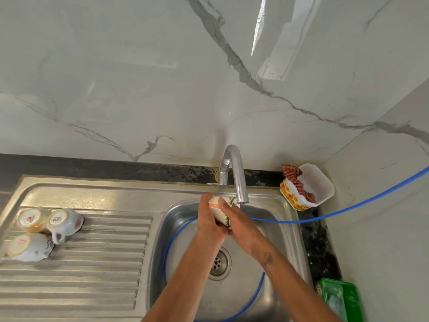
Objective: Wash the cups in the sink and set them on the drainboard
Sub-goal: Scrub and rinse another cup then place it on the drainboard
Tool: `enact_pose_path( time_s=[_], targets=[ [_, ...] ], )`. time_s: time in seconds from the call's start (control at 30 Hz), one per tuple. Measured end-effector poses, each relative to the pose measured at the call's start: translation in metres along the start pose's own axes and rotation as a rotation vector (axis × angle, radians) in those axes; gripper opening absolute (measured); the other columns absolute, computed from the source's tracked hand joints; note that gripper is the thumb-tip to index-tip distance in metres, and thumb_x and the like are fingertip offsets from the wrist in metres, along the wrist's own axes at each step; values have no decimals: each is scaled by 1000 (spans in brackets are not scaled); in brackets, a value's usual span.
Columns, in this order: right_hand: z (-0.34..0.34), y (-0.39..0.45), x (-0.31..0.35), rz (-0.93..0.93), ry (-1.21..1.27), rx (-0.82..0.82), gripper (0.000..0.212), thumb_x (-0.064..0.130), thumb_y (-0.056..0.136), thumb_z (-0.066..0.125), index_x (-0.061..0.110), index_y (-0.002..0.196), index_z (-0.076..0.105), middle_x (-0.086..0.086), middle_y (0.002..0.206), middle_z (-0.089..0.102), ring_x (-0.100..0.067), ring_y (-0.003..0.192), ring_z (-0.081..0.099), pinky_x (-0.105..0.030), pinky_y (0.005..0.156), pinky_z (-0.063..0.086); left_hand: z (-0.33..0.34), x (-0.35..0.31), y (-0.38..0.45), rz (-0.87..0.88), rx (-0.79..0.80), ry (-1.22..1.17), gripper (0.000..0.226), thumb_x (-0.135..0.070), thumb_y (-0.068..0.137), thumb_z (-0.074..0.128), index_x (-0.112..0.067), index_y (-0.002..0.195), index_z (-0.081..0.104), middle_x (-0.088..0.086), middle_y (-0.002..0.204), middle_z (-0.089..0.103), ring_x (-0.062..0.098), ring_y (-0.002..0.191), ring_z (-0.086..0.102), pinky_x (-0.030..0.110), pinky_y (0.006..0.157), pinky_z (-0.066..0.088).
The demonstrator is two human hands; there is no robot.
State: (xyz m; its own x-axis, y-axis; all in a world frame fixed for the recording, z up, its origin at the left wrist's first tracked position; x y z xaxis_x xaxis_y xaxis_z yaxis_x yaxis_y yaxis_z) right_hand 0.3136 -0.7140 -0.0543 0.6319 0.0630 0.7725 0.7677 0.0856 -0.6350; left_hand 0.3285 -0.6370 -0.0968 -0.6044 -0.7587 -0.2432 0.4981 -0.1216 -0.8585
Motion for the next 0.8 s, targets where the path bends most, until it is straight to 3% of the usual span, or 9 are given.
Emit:
enact_pose_path(
  time_s=[0.07, 0.17, 0.3, 0.37, 0.43, 0.53, 0.63, 0.73, 0.8],
  targets=[
    [-2, 14, -11, 47, 297, -132, 32, 42, 104, 57, 16, 119, 67, -12, 118, 74, -29, 114, 70, -51, 106, 54, 3, -8, -2, 106, 32, 43, 27, -32, 79, 76, -14, 98, 69, 9, 83, 69, 23, 70, 66, 36, 70, 56],
    [-7, 23, -9, 146, 473, -171, 12, 23, 103, 58, 17, 102, 68, -14, 101, 74, -35, 103, 67, -54, 104, 52, 3, -29, -8, 374, 48, 219, 30, -25, 76, 78, -12, 102, 70, 7, 84, 71, 17, 65, 67, 26, 55, 53],
    [-15, 38, 5, 253, 621, -139, 16, 24, 100, 66, 9, 98, 71, -15, 76, 76, -30, 65, 74, -40, 61, 64, 16, -39, -18, 577, 78, 467, 11, -15, 89, 78, -10, 98, 77, -1, 83, 76, 12, 75, 70, 21, 56, 53],
    [-13, 46, 4, 279, 576, -109, 22, 27, 98, 71, 6, 96, 73, -17, 76, 76, -30, 60, 75, -41, 54, 64, 17, -44, -22, 654, 78, 575, 7, -19, 89, 81, -18, 94, 77, -7, 82, 77, 7, 75, 72, 22, 60, 55],
    [-9, 57, 0, 279, 488, -64, 25, 26, 94, 75, 3, 101, 72, -16, 81, 78, -30, 66, 77, -41, 56, 64, 5, -48, -21, 672, 18, 641, 16, -23, 87, 83, -25, 100, 74, -7, 91, 76, 12, 84, 73, 24, 63, 56],
    [3, 80, -5, 254, 292, 42, 45, 38, 87, 81, 6, 115, 66, -14, 96, 74, -29, 80, 74, -40, 67, 63, -20, -47, -19, 467, -51, 567, 36, -21, 87, 84, -28, 117, 66, -1, 109, 70, 20, 95, 71, 31, 66, 60],
    [5, 90, -11, 325, 292, 30, 37, 34, 90, 73, 11, 116, 60, -15, 99, 68, -31, 84, 68, -41, 68, 63, -42, -44, -14, 320, -57, 430, 39, -13, 89, 82, -27, 122, 66, 8, 117, 69, 28, 101, 72, 44, 75, 65],
    [0, 84, -13, 325, 314, -30, 33, 31, 94, 66, 8, 116, 64, -16, 107, 71, -31, 91, 68, -41, 73, 62, -51, -37, -12, 352, -40, 358, 45, -11, 89, 82, -23, 127, 62, 10, 116, 70, 26, 98, 73, 44, 77, 66],
    [4, 71, -20, 315, 227, -11, 46, 45, 92, 72, 10, 121, 70, -13, 116, 75, -30, 106, 69, -49, 92, 58, -52, -33, -12, 474, -80, 345, 49, -11, 85, 86, -22, 125, 59, 5, 113, 71, 20, 96, 73, 37, 75, 65]
  ],
)
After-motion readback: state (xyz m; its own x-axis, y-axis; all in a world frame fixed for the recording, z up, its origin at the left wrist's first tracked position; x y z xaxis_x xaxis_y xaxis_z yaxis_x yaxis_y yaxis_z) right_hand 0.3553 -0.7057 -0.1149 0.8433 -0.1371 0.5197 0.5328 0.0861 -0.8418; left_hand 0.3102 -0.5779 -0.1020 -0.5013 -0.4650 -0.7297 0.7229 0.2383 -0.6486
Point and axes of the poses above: each hand's wrist, its own y-axis towards the middle knuckle, its own z-axis out of the palm, x = y × z, the point moved 6 cm from there along y, towards the middle knuckle
